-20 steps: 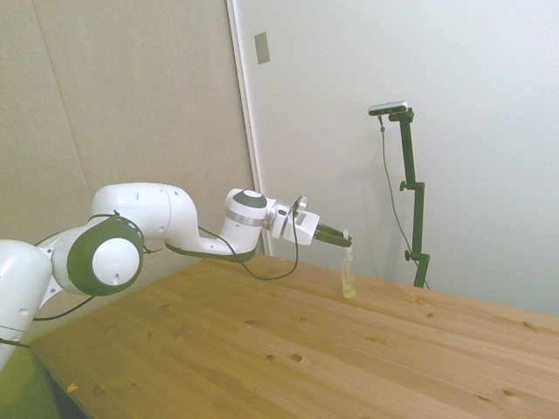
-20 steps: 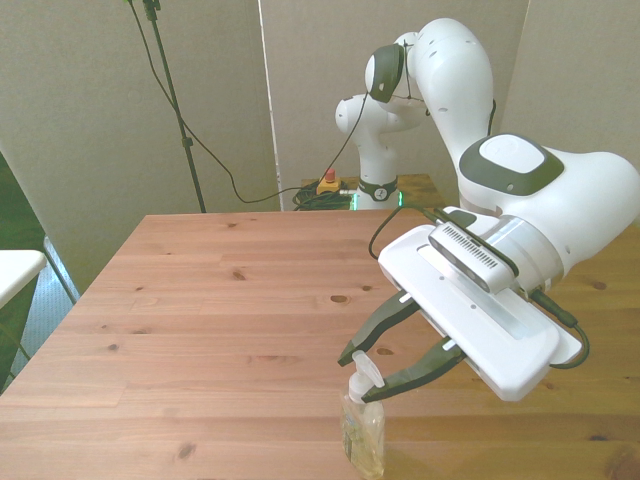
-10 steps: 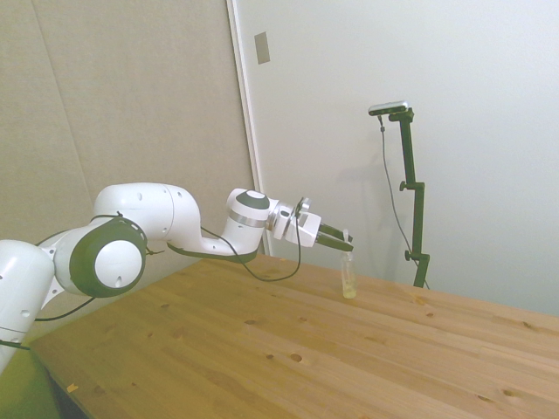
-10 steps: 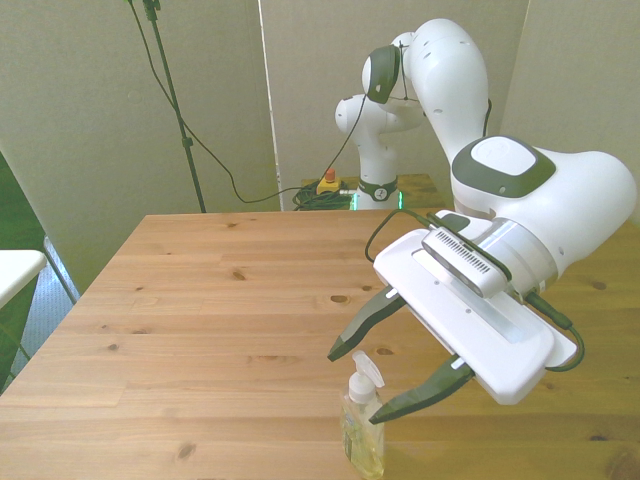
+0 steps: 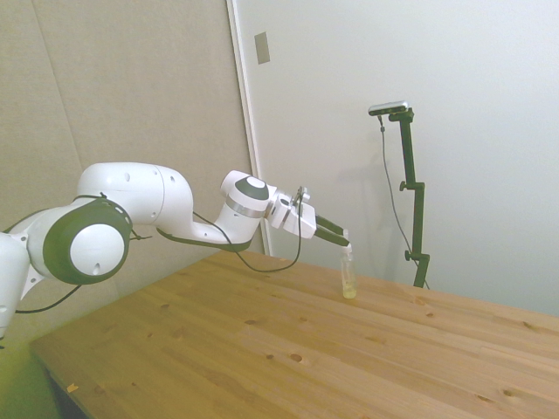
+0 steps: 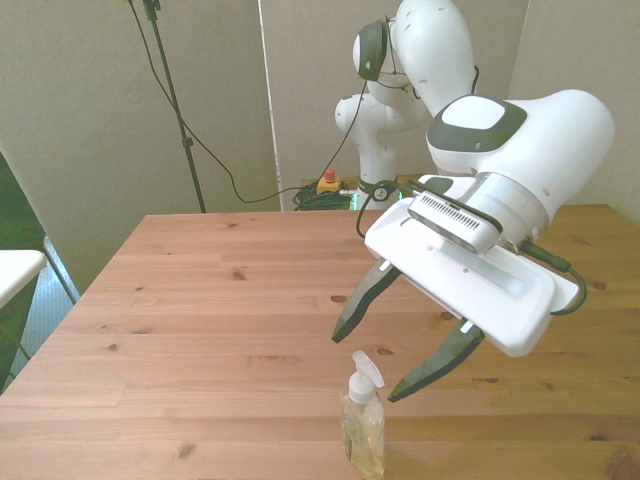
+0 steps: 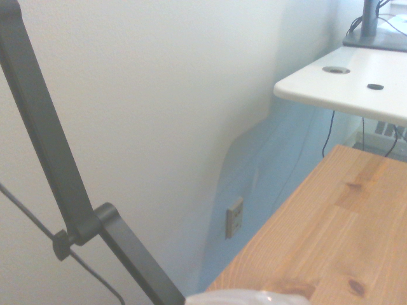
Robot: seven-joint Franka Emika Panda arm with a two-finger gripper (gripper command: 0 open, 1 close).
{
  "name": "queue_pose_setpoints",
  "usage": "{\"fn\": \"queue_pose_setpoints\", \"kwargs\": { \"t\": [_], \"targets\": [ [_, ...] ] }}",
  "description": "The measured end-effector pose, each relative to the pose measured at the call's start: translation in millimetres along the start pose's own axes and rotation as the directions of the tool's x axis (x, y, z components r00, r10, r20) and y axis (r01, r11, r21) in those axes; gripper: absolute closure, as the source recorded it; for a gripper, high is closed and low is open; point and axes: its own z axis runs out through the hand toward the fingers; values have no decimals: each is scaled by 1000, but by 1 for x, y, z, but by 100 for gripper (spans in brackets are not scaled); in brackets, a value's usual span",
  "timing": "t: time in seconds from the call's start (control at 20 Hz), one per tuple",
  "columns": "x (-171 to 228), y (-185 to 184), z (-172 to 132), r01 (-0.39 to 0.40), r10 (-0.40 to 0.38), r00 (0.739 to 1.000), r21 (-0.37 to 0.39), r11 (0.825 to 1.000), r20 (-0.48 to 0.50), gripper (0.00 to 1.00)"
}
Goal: Stand the sanitizer
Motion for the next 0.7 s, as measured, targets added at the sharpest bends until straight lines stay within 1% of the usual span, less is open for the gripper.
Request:
{"fn": "queue_pose_setpoints", "kwargs": {
  "t": [0.2,0.4,0.55,0.7],
  "targets": [
    [10,7,-8,33,-31,995,-20,999,97,0],
    [33,14,-23,59,-51,982,-42,997,181,0],
    [56,24,-35,82,-66,968,-57,995,243,0],
    [81,37,-45,113,-86,944,-68,991,317,0]
  ]
}}
